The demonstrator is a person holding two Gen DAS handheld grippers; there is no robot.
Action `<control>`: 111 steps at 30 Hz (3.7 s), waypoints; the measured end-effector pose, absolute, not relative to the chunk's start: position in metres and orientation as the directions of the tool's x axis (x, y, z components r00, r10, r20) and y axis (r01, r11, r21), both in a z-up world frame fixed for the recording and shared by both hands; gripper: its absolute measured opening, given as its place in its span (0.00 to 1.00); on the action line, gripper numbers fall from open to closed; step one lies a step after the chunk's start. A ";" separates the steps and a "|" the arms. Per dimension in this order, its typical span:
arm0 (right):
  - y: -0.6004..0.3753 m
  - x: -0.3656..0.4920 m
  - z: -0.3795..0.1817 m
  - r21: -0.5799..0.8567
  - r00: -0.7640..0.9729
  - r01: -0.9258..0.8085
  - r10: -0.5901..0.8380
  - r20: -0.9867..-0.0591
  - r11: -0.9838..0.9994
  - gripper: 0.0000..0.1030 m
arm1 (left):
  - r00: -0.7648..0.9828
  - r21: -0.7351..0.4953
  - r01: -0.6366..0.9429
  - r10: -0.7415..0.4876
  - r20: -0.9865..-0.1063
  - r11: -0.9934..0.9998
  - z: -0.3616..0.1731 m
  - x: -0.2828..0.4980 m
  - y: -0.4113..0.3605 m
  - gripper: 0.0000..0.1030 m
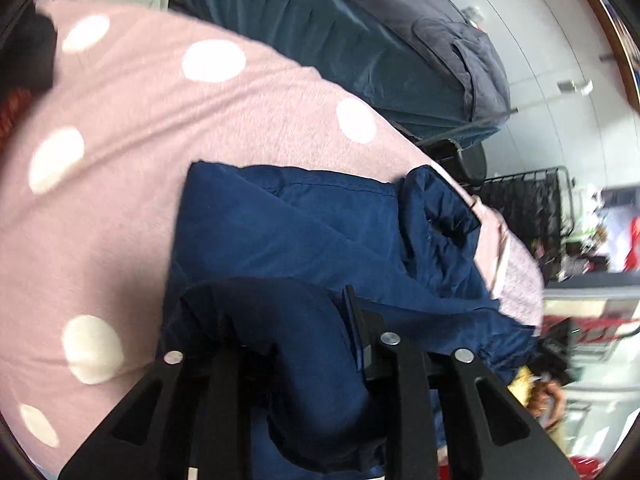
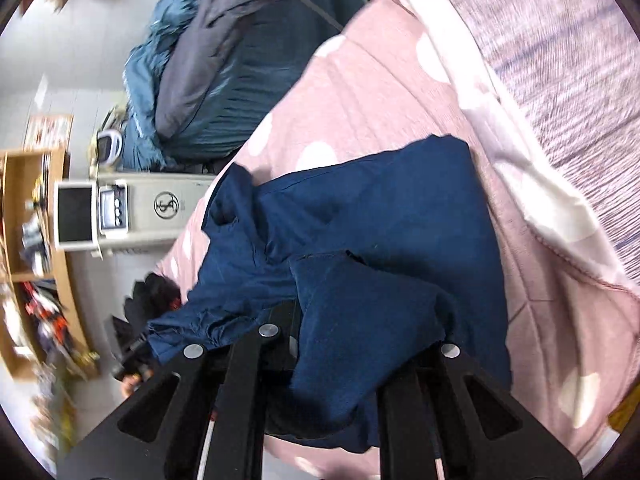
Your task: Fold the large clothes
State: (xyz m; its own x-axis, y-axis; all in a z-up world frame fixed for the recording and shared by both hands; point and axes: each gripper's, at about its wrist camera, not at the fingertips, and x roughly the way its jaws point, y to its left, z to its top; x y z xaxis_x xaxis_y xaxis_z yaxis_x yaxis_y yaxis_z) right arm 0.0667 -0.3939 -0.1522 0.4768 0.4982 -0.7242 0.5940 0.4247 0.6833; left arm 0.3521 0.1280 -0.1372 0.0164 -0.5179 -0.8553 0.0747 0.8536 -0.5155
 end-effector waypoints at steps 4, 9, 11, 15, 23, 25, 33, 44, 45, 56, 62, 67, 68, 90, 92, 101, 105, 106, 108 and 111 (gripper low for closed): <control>-0.404 0.076 -0.174 0.694 0.470 0.626 0.538 -0.700 0.355 0.12 | -0.022 -0.676 -0.055 -0.678 -0.735 0.734 -0.143 0.362 0.147 0.42; -0.412 0.082 -0.198 0.701 0.468 0.654 0.576 -0.670 0.284 0.12 | -0.016 -0.731 -0.066 -0.734 -0.679 0.679 -0.130 0.368 0.176 0.47; -0.414 0.085 -0.208 0.702 0.477 0.673 0.591 -0.651 0.230 0.14 | -0.009 -0.727 -0.060 -0.728 -0.685 0.684 -0.126 0.369 0.185 0.47; -0.424 0.075 -0.236 0.718 0.595 0.693 0.620 -0.512 -0.072 0.35 | 0.188 -0.678 -0.083 -0.657 -0.730 0.730 -0.106 0.373 0.225 0.80; -0.419 0.068 -0.181 0.820 0.671 0.572 0.551 -0.496 0.042 0.69 | 0.207 -0.539 0.021 -0.531 -0.822 0.842 -0.098 0.348 0.224 0.83; -0.410 0.070 -0.152 0.736 0.582 0.584 0.455 -0.673 0.341 0.69 | 0.179 -0.475 0.096 -0.484 -0.856 0.875 -0.108 0.333 0.200 0.84; -0.344 0.097 -0.113 0.243 0.430 0.310 0.092 -0.898 0.919 0.69 | 0.222 -0.263 0.323 -0.343 -0.913 0.909 -0.141 0.324 0.120 0.88; -0.368 0.143 -0.159 0.144 0.315 0.330 0.035 -0.948 0.933 0.18 | 0.211 -0.086 0.404 -0.184 -0.960 0.911 -0.162 0.386 0.066 0.31; -0.374 0.142 -0.166 0.154 0.307 0.360 0.039 -0.951 0.920 0.18 | 0.184 -0.132 0.329 -0.201 -0.962 0.935 -0.169 0.398 0.076 0.31; -0.379 0.152 -0.209 0.148 0.242 0.493 0.028 -0.970 0.857 0.25 | 0.121 -0.209 0.146 -0.227 -0.966 0.967 -0.201 0.426 0.085 0.44; -0.383 0.142 -0.200 0.187 0.280 0.521 0.040 -0.959 0.833 0.48 | 0.168 -0.266 0.093 -0.279 -0.946 0.959 -0.177 0.419 0.102 0.76; -0.418 0.107 -0.189 0.410 0.411 0.667 0.151 -0.899 0.622 0.79 | 0.309 -0.396 0.000 -0.376 -0.873 0.918 -0.127 0.403 0.146 0.88; -0.422 0.100 -0.188 0.436 0.423 0.672 0.173 -0.889 0.598 0.79 | 0.315 -0.407 -0.016 -0.382 -0.869 0.913 -0.122 0.402 0.154 0.88; -0.384 -0.097 -0.195 0.642 0.530 0.673 0.366 -0.765 0.367 0.80 | 0.239 -0.493 -0.172 -0.450 -0.861 0.853 -0.137 0.192 0.206 0.88; -0.385 -0.099 -0.196 0.653 0.537 0.663 0.375 -0.756 0.366 0.81 | 0.221 -0.486 -0.162 -0.448 -0.866 0.859 -0.139 0.185 0.201 0.88; -0.379 -0.081 -0.220 0.723 0.549 0.613 0.486 -0.680 0.320 0.83 | 0.190 -0.461 -0.175 -0.429 -0.883 0.870 -0.144 0.156 0.198 0.88; -0.379 -0.052 -0.238 0.712 0.506 0.596 0.514 -0.693 0.372 0.84 | 0.179 -0.441 -0.184 -0.411 -0.894 0.879 -0.144 0.147 0.199 0.88; -0.380 -0.049 -0.241 0.718 0.508 0.589 0.522 -0.686 0.371 0.84 | 0.177 -0.435 -0.184 -0.406 -0.897 0.881 -0.144 0.145 0.199 0.88; -0.384 -0.033 -0.250 0.745 0.514 0.560 0.554 -0.655 0.361 0.84 | 0.172 -0.419 -0.189 -0.390 -0.905 0.888 -0.143 0.139 0.201 0.88; -0.385 -0.002 -0.259 0.765 0.482 0.506 0.605 -0.634 0.398 0.84 | 0.169 -0.399 -0.203 -0.369 -0.914 0.894 -0.144 0.133 0.204 0.88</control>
